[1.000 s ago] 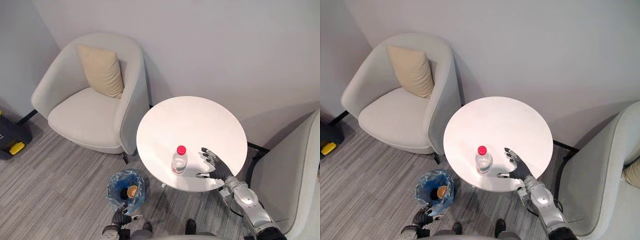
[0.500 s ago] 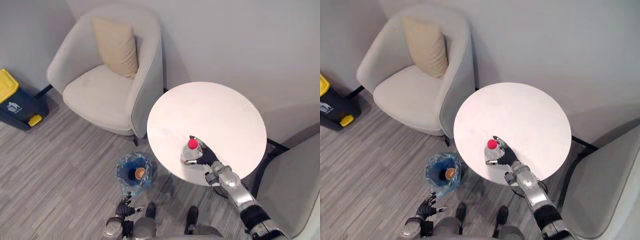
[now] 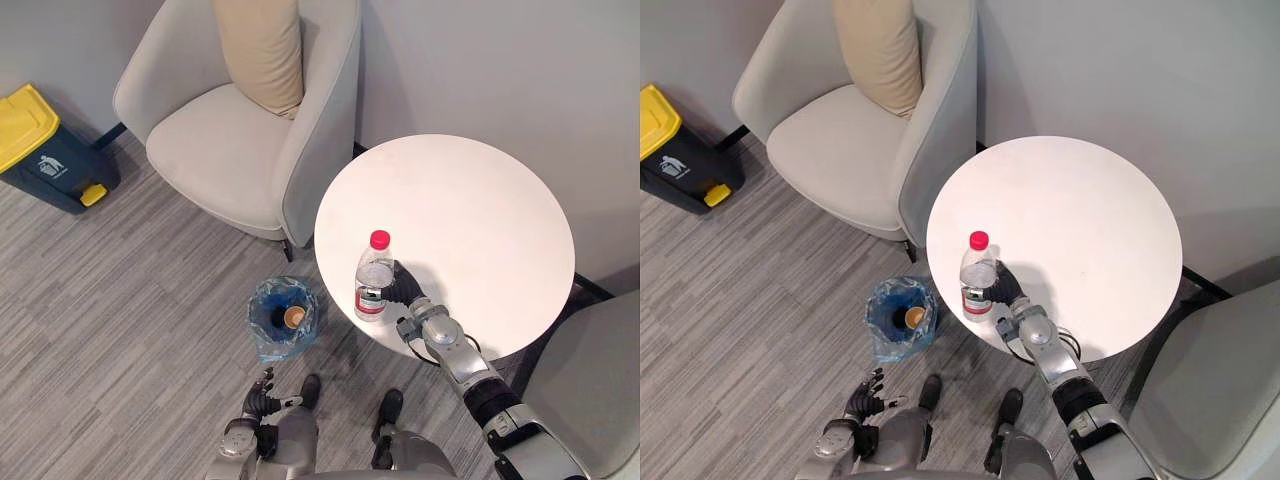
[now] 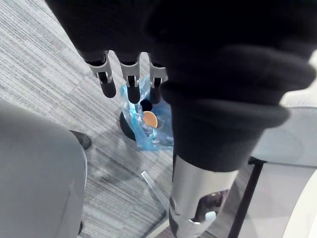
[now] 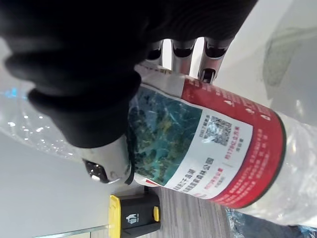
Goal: Gather rubbish on tea table into small bin, then transfer packed bag to large trash can.
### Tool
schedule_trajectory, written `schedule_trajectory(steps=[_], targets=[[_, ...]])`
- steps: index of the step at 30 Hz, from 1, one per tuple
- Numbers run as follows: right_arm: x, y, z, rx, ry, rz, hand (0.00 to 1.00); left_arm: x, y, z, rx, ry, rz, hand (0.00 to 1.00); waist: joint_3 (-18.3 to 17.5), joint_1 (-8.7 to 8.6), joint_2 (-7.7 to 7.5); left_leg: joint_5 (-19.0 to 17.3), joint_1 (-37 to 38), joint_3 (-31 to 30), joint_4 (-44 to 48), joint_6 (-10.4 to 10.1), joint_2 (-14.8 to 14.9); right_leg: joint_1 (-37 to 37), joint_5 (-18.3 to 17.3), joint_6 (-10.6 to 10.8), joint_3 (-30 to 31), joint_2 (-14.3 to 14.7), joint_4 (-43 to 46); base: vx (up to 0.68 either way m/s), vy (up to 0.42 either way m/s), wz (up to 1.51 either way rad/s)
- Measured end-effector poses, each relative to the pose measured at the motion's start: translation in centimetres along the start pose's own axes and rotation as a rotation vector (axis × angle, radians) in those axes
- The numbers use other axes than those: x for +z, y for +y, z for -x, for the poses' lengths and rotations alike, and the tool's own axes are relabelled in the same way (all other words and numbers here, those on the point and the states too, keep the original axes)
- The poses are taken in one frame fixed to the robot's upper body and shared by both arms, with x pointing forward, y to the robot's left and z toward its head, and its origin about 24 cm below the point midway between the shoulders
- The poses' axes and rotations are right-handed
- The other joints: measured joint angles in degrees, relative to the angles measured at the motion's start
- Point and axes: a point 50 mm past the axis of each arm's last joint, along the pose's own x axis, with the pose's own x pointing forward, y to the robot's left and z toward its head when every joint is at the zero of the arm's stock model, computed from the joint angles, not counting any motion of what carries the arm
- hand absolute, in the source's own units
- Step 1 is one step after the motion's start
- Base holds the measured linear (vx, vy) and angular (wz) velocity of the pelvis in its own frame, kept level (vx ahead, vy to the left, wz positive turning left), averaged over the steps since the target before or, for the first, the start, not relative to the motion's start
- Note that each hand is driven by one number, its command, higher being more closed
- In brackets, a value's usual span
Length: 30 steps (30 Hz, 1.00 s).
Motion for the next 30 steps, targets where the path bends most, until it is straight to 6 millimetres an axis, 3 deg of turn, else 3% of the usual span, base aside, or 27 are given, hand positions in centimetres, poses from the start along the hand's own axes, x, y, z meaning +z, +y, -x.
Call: schedule_trajectory(steps=[7,15,17,19,22,30], targets=[[0.6,-0.8,0.5,-0.048,-0.04,-0.023,1.0,0.3,-0.2,-0.1,-0.002,-0.008,0.01,0.0,0.2,-0.18,0.02,0.1,0.2,0.1,0.0,0.0,0.0,0.0,-0.1,0.1,0.1,-0.1,0.4,0.0,0.0,0.0],[3.0,-1.3,3.8,-0.12,-0.201,-0.098,1.0,0.3,-0.2,-0.1,-0.005,-0.013,0.013,0.0,0.1,-1.0,-0.27,0.6,2.5,1.2,-1.9,0.0,0.3,0.6,-0.3,0.0,1.4,-0.1,0.8,-0.01,0.008,-0.08],[3.6,-1.1,4.7,-0.136,-0.235,-0.126,1.0,0.3,-0.2,-0.1,-0.004,-0.011,0.012,0.0,-0.1,-1.99,-0.58,0.6,3.3,1.7,-2.1,0.0,0.3,1.1,-0.3,0.0,1.9,-0.1,0.8,-0.01,0.017,-0.11],[3.9,-0.9,5.5,-0.141,-0.26,-0.144,1.0,0.3,-0.2,0.0,-0.005,-0.009,0.011,0.0,-0.7,-3.08,-1.2,0.6,3.5,1.9,-2.2,0.0,0.3,1.2,-0.3,0.1,2.1,-0.1,0.7,-0.01,0.012,-0.06],[4.1,-0.6,6.2,-0.147,-0.275,-0.161,1.0,0.1,-0.2,0.0,-0.013,-0.003,0.009,0.0,-1.6,-3.33,-2.16,0.6,4.2,2.8,-2.3,0.0,0.5,1.5,-0.2,0.0,2.9,0.1,0.6,-0.01,0.005,-0.13],[4.9,0.0,7.8,-0.152,-0.326,-0.121,1.0,-1.4,-0.1,0.4,-0.018,0.052,0.003,0.0,-4.6,-3.91,-2.01,0.5,6.4,3.7,-3.3,0.0,0.7,3.4,0.1,0.0,3.6,0.4,-0.7,0.0,0.002,-0.05]])
